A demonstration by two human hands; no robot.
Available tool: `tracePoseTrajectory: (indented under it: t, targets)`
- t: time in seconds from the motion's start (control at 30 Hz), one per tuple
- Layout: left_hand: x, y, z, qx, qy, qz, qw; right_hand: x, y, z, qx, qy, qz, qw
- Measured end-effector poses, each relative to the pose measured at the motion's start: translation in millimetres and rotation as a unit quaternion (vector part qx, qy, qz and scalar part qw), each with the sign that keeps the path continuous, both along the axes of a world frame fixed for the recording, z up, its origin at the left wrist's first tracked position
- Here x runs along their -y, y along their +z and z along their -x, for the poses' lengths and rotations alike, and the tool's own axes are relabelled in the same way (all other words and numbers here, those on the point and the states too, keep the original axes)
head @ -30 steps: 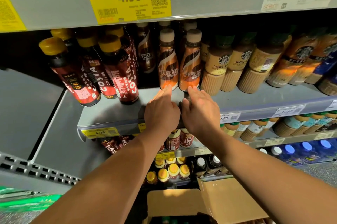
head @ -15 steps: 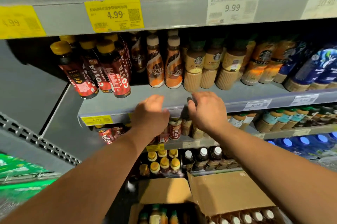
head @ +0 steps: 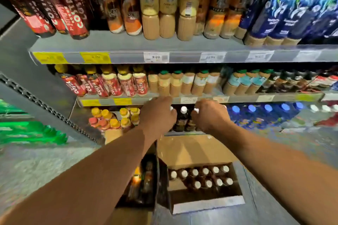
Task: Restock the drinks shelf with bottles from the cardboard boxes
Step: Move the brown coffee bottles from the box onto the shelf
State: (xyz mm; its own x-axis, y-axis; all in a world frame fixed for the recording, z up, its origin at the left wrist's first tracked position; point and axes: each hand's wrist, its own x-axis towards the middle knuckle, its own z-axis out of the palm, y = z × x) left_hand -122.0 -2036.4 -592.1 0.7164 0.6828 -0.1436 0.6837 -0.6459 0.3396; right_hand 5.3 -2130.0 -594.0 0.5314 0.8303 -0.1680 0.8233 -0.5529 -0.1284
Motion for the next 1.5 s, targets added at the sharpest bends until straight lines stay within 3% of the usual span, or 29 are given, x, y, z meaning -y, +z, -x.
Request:
tracePoseTrajectory:
  t: [0.73, 1.1, 1.27, 1.5]
  targets:
    - [108.2, -227.7, -14.9, -0.135, -0.121, 0.073, 0.981, 125.3, -223.2, -1.0, -0.163, -0.141, 0.120, 0.969]
    - [165.3, -377.4, -29.4, -0.190, -0.133, 0.148, 0.962, 181.4, -368.0, -8.1, -0.191, -0.170, 0.171, 0.951]
    - [182.9, -440.8, -34.3, -0.211, -0.104, 0.191, 0.953, 201.9, -434.0, -13.8, -0.193, -0.180, 0.146, 0.953]
    - [202.7, -494.6, -35.4, -0.184, -0.112, 0.199, 0.956, 204.8, -485.7, -16.9, -0.203, -0.166, 0.151, 0.953]
